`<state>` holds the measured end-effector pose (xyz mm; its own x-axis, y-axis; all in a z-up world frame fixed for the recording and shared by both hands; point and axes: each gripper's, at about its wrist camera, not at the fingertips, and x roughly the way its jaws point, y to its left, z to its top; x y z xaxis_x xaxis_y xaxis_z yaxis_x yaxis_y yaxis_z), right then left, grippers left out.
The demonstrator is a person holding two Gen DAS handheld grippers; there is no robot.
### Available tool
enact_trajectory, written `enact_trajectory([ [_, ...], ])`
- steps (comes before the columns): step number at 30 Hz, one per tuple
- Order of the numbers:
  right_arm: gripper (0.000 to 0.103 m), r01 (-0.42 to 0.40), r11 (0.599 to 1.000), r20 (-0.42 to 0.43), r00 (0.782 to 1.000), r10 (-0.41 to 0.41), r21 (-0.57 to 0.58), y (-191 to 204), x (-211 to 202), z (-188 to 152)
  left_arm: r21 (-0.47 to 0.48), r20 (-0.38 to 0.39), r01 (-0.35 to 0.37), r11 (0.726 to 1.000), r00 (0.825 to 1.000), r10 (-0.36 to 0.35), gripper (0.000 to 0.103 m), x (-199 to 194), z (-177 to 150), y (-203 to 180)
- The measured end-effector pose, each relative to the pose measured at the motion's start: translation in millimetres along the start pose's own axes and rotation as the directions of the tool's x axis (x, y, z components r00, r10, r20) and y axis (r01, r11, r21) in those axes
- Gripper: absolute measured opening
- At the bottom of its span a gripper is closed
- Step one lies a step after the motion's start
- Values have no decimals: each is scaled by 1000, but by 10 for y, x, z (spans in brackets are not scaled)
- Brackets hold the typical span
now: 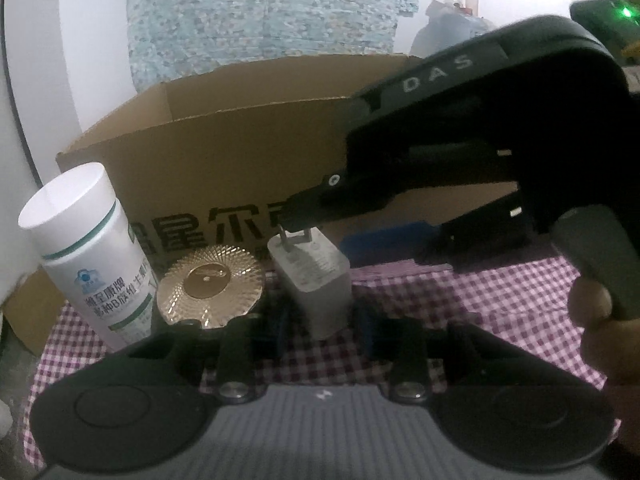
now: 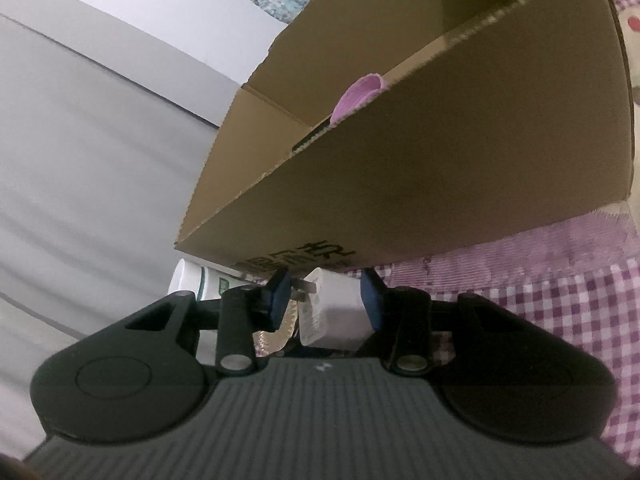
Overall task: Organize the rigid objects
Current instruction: 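Move the right gripper to the white charger plug and grasp it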
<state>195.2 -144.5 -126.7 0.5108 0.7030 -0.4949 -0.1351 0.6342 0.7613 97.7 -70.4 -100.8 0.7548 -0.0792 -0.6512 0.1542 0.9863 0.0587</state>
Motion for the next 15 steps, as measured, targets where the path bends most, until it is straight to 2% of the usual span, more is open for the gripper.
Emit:
enact_trajectory([
  [10,39,-2,1000,9,1000,2,14,-63,-220,-116,10,-7,81,997,997,-81,31,-134,-66,-42],
  [13,40,5,1000,16,1000,-5,27,-94,-303,-156,37,-8,94,995,996,-93,22,-186,-99,-98],
  [15,41,17,999,24,1000,-18,34,-120,-375,-195,55,-10,112,992,994,-112,19,-230,-126,-140],
])
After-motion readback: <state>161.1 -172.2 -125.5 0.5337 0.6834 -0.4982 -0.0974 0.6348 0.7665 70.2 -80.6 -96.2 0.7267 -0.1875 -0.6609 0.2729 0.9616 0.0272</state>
